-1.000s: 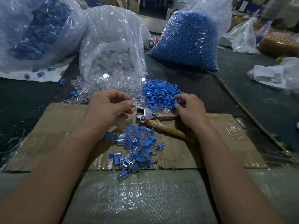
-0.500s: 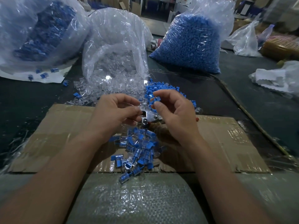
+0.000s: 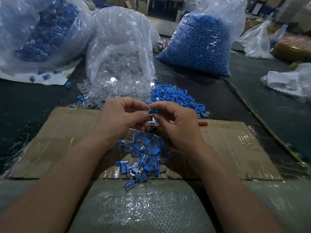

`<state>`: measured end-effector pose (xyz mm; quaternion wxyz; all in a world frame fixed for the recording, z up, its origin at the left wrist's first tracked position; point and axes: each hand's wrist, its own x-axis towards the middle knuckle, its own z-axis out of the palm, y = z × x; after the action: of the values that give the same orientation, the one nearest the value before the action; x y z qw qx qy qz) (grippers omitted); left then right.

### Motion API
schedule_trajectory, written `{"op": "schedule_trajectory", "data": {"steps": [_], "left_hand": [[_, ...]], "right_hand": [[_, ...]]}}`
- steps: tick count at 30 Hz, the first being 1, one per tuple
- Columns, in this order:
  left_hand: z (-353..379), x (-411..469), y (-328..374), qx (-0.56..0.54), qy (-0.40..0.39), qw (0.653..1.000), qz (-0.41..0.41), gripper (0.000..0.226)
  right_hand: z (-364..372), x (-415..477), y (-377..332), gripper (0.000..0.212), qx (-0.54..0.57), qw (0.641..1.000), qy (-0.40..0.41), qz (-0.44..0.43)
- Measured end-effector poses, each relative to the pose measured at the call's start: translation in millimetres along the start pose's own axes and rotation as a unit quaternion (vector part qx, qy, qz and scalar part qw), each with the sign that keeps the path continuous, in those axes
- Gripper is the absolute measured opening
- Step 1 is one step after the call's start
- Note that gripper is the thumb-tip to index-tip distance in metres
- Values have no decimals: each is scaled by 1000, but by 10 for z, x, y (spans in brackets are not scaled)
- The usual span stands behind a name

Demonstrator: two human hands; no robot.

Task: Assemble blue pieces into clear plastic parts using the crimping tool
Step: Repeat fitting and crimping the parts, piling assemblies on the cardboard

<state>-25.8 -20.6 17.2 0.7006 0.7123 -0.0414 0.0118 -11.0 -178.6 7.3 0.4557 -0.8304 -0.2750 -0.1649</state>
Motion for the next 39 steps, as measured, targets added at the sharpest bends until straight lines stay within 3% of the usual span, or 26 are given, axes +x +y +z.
{"op": "schedule_trajectory", "data": {"steps": [8, 17, 29, 34, 39], "left_hand": [[33, -6, -2, 10, 4, 1000, 5, 12], [29, -17, 12, 6, 6, 1000, 9, 11], [48, 21, 20, -24, -1, 1000, -4, 11], [48, 14, 16, -29, -12, 999, -13, 6], [37, 18, 25, -86, -30, 995, -32, 17]], "right_hand": [[-12, -13, -37, 29, -89, 995, -13, -50], [-14, -18, -17, 28, -47, 996, 9, -75], [-26, -5, 49, 32, 103, 995, -5, 7], [-46, -21, 44, 34, 109, 994, -13, -7], [-43, -22, 65, 34, 76, 996, 26, -38]]}}
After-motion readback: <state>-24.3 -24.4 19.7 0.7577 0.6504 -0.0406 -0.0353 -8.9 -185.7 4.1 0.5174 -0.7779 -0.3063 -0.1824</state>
